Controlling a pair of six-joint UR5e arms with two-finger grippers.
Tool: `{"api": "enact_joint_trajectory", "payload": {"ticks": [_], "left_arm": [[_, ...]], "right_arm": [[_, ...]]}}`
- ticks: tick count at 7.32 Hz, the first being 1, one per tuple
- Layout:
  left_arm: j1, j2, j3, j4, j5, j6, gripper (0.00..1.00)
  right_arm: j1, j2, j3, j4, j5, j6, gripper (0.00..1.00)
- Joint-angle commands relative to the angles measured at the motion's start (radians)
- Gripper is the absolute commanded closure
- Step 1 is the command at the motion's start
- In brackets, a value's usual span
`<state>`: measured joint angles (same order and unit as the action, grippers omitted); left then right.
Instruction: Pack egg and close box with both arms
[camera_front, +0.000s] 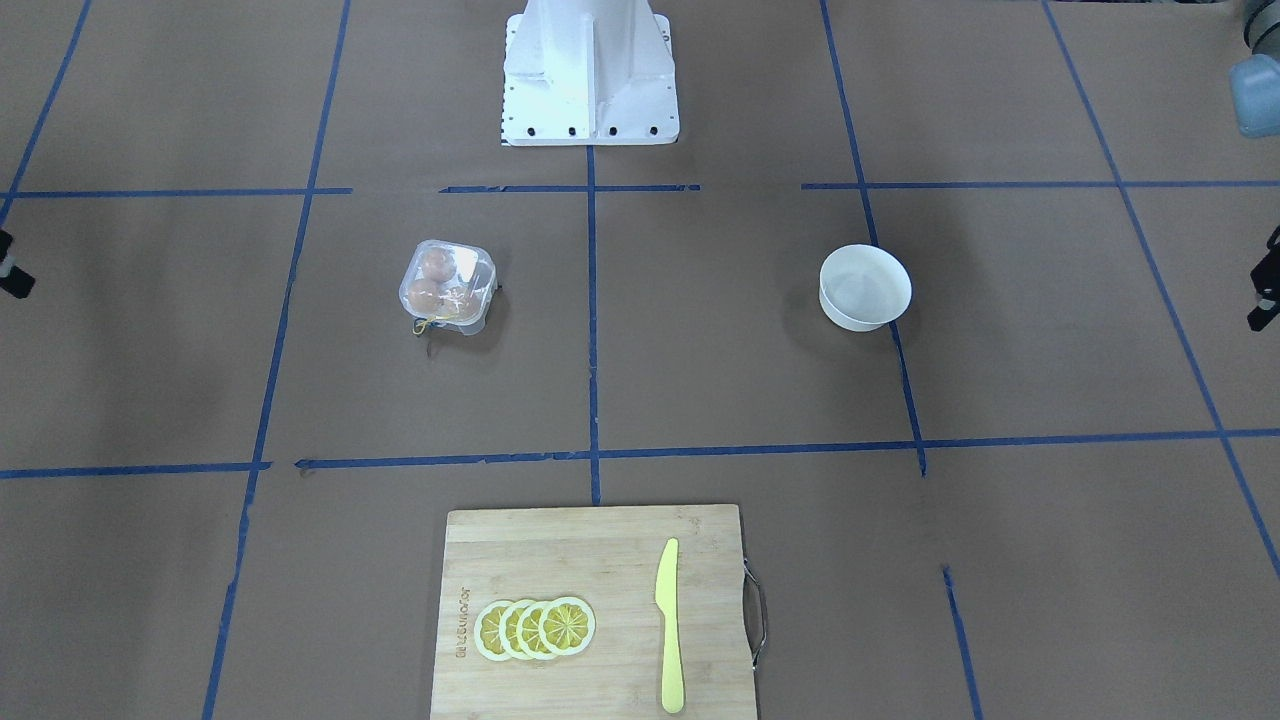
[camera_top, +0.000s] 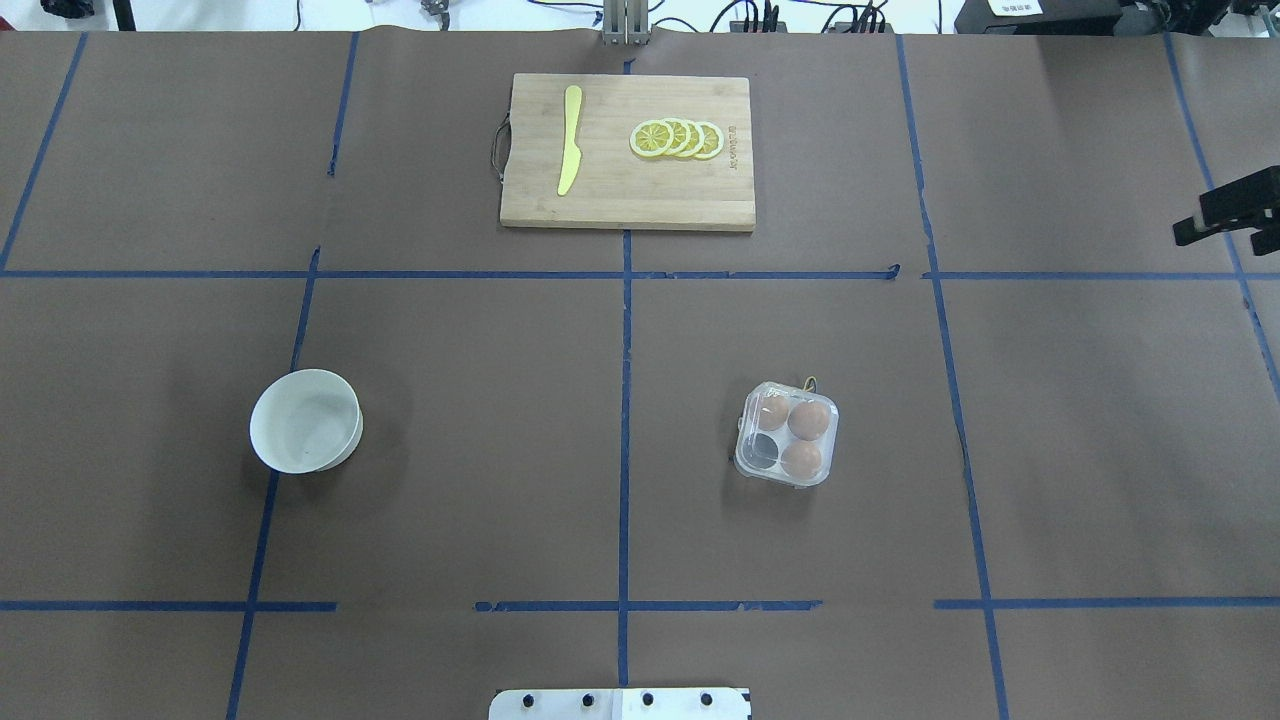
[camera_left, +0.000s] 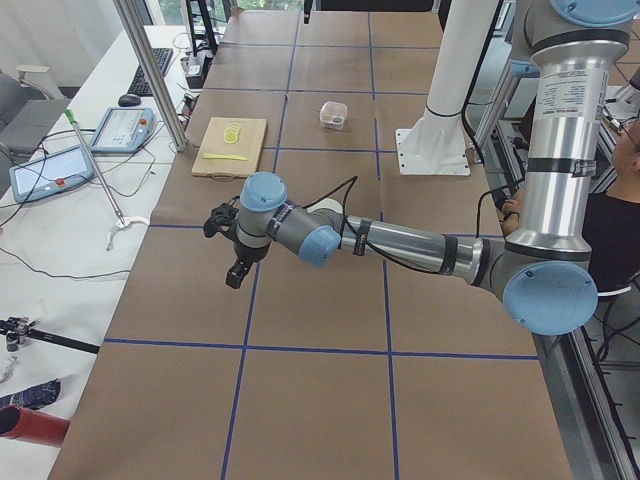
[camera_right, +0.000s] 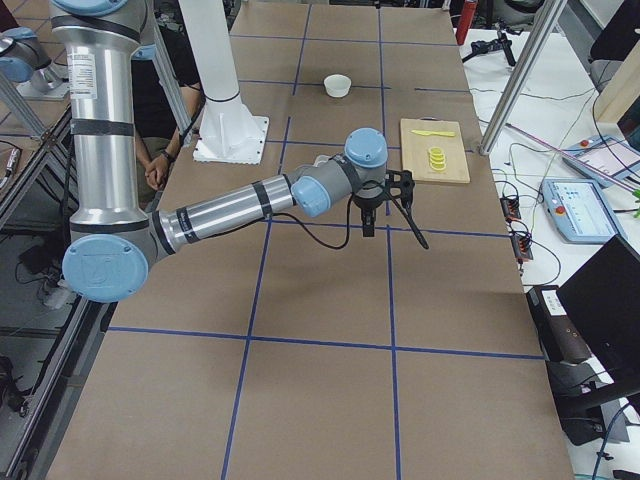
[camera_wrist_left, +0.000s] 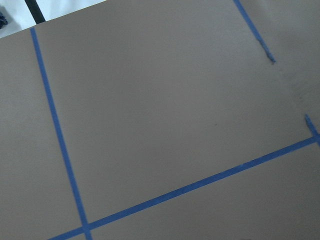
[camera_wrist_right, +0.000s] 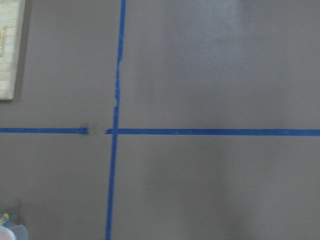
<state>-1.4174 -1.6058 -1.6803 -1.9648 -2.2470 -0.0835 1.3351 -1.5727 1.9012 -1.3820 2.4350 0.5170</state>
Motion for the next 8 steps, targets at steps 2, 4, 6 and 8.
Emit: {"api": "enact_joint_trajectory", "payload": {"ticks": [2,4,6,8], "left_arm": [[-0.080,0.011,0.024,0.208,-0.071,0.099,0.08],[-0.081,0.082,0.013,0.244,-0.078,0.087,0.00],[-0.083,0.092,0.025,0.253,-0.110,0.076,0.00],[-0.086,0.116,-0.031,0.257,-0.174,-0.034,0.00]], "right_arm": [[0.105,-0.001,-0.019,-0.239,-0.008,-0.383,0.00],[0.105,-0.003,-0.046,-0.233,-0.014,-0.385,0.00],[0.105,-0.003,-0.045,-0.230,-0.013,-0.384,0.00],[0.105,0.000,-0.050,-0.230,-0.014,-0.384,0.00]]}}
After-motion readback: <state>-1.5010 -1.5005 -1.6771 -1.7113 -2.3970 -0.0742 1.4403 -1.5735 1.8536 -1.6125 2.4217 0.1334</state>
